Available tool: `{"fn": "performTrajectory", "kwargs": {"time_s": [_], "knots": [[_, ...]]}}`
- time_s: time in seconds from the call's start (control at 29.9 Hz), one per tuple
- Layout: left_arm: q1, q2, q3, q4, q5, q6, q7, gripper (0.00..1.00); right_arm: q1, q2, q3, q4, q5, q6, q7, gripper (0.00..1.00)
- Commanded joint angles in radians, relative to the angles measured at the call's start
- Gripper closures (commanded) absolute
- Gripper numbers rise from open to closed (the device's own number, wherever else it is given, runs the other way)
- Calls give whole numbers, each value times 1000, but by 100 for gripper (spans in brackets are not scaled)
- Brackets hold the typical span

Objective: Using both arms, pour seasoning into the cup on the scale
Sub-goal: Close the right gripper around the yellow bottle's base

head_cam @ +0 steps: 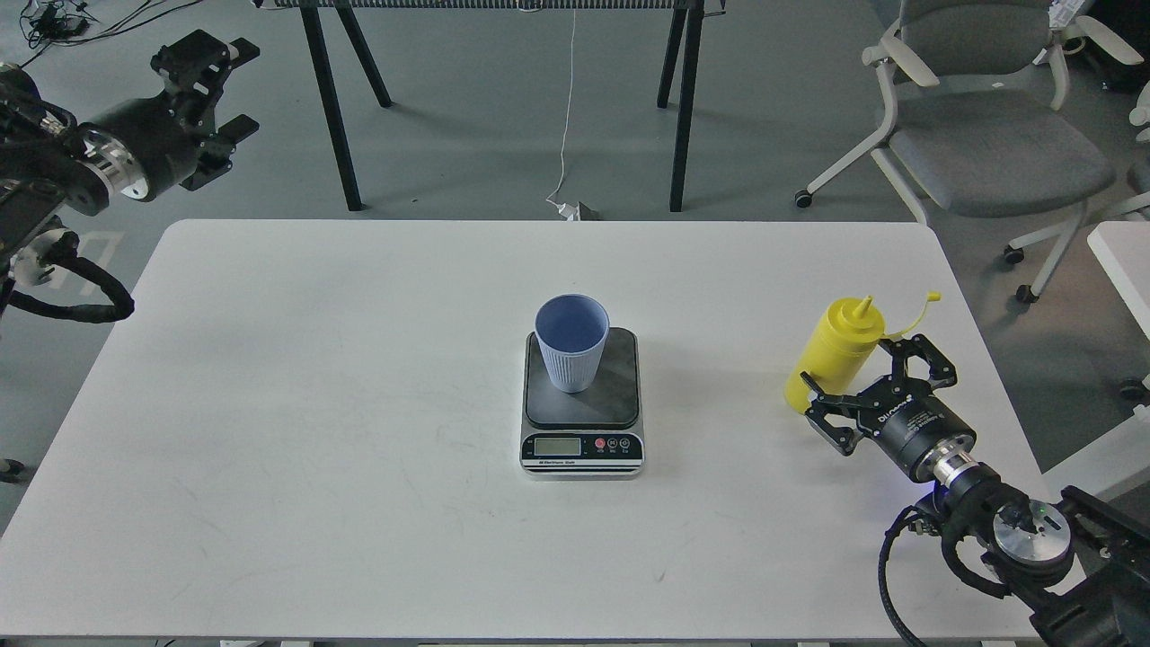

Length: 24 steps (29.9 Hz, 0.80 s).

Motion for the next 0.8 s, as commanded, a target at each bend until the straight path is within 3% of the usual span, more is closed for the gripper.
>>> {"fn": "performTrajectory", "kwargs": {"time_s": [0.0, 0.64, 0.77], "knots": [[1, 0, 0, 0, 0, 0, 0, 1, 0, 1, 1, -1, -3, 0, 0, 10], [10, 0, 0, 0, 0, 0, 0, 1, 14, 38, 4, -37, -24, 0, 0, 26], [17, 0, 0, 0, 0, 0, 0, 1, 14, 41, 3, -40, -26, 0, 0, 34]]}}
